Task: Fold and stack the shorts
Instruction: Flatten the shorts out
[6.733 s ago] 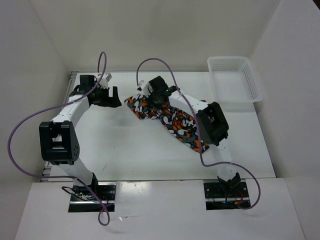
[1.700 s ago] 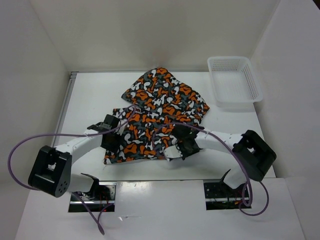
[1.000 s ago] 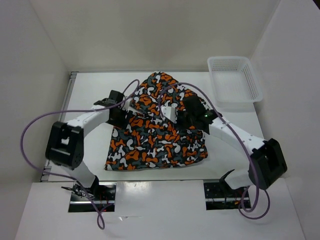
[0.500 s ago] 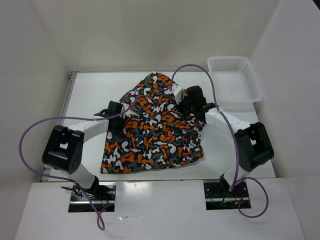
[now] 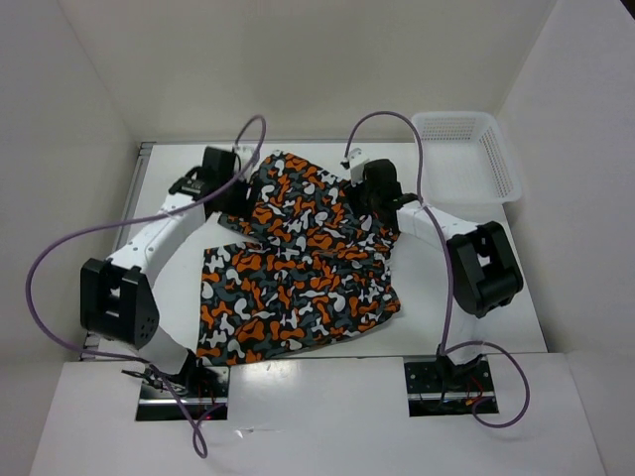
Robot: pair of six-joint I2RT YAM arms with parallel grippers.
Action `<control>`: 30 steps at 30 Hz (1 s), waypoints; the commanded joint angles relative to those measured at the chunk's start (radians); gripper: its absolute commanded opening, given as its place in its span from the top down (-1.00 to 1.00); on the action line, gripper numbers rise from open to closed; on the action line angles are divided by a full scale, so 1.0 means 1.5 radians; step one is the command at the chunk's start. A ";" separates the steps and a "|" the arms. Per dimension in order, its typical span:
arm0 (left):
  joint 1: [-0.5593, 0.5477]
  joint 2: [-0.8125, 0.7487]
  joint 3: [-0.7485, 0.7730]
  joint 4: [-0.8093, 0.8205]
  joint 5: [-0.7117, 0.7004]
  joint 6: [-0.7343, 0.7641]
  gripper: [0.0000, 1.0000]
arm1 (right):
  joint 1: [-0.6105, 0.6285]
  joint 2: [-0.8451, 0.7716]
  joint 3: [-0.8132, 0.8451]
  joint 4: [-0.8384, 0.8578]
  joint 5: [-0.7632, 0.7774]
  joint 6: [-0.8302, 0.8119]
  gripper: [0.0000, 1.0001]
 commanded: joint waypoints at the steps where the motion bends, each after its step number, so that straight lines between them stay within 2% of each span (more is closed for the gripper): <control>1: 0.017 0.066 0.127 0.064 0.065 0.002 -0.54 | -0.030 0.033 0.052 0.063 0.077 0.042 -0.07; 2: 0.024 0.118 0.181 0.064 0.074 0.002 -0.57 | -0.037 0.039 0.060 0.056 0.084 0.051 -0.20; 4: 0.037 0.180 0.240 0.070 0.080 0.002 -0.60 | -0.043 0.051 0.080 0.031 0.093 0.036 -0.29; 5: 0.045 0.250 0.272 0.064 0.080 0.002 -0.60 | -0.052 0.057 0.080 0.021 0.093 0.029 -0.33; 6: 0.045 0.285 0.338 0.055 0.074 0.002 -0.62 | -0.052 0.065 0.089 0.013 0.093 0.029 -0.39; 11: 0.058 0.511 0.545 -0.021 0.058 0.002 -0.62 | -0.059 0.065 0.073 -0.001 0.093 0.007 -0.51; 13: 0.066 0.561 0.577 -0.021 0.058 0.002 -0.62 | -0.059 0.059 0.061 -0.009 0.093 -0.002 -0.54; 17: 0.079 0.587 0.593 -0.014 0.052 0.002 -0.65 | -0.072 0.053 0.031 -0.009 0.100 -0.024 -0.56; 21: 0.079 0.587 0.534 0.000 0.037 0.002 -0.65 | -0.072 0.060 0.004 -0.009 0.100 -0.057 -0.58; 25: 0.086 0.556 0.439 0.008 0.051 0.002 -0.35 | -0.072 0.077 -0.015 -0.001 0.100 -0.079 -0.64; 26: 0.086 0.542 0.417 -0.001 0.079 0.002 -0.17 | -0.072 0.083 -0.015 -0.008 0.090 -0.089 -0.64; 29: 0.086 0.521 0.329 -0.001 0.095 0.002 0.20 | -0.078 0.090 -0.015 -0.008 0.078 -0.102 -0.67; 30: 0.086 0.510 0.307 0.007 0.095 0.002 0.47 | -0.078 0.090 -0.015 -0.008 0.077 -0.117 -0.67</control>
